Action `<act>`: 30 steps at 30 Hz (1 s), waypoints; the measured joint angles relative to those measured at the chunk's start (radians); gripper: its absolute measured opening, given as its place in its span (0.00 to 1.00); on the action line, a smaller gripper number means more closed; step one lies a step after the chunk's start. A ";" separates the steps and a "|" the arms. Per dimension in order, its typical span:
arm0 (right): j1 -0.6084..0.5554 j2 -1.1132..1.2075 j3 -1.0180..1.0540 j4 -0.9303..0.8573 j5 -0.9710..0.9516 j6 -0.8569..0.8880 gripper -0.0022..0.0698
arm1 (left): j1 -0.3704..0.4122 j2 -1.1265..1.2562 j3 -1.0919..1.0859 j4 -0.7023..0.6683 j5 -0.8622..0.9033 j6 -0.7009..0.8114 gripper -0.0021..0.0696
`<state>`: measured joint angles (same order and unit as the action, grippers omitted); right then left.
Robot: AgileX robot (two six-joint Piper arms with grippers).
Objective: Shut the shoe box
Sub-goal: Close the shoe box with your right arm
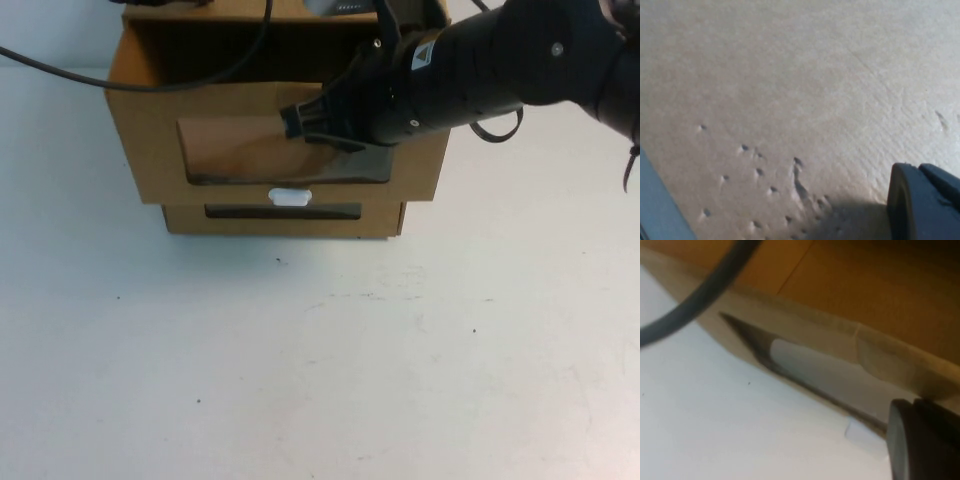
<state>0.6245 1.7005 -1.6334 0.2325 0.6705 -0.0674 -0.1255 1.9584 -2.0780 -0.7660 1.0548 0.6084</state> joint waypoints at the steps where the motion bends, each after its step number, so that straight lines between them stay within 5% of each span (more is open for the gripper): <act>1: -0.008 0.016 -0.018 0.003 0.000 -0.002 0.01 | 0.000 0.000 0.000 0.000 0.000 0.000 0.02; 30: -0.098 0.296 -0.442 0.243 0.109 -0.201 0.01 | 0.000 0.000 0.000 0.000 0.008 0.000 0.02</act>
<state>0.5262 1.9963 -2.0757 0.4751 0.7790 -0.2688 -0.1255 1.9584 -2.0780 -0.7660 1.0626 0.6084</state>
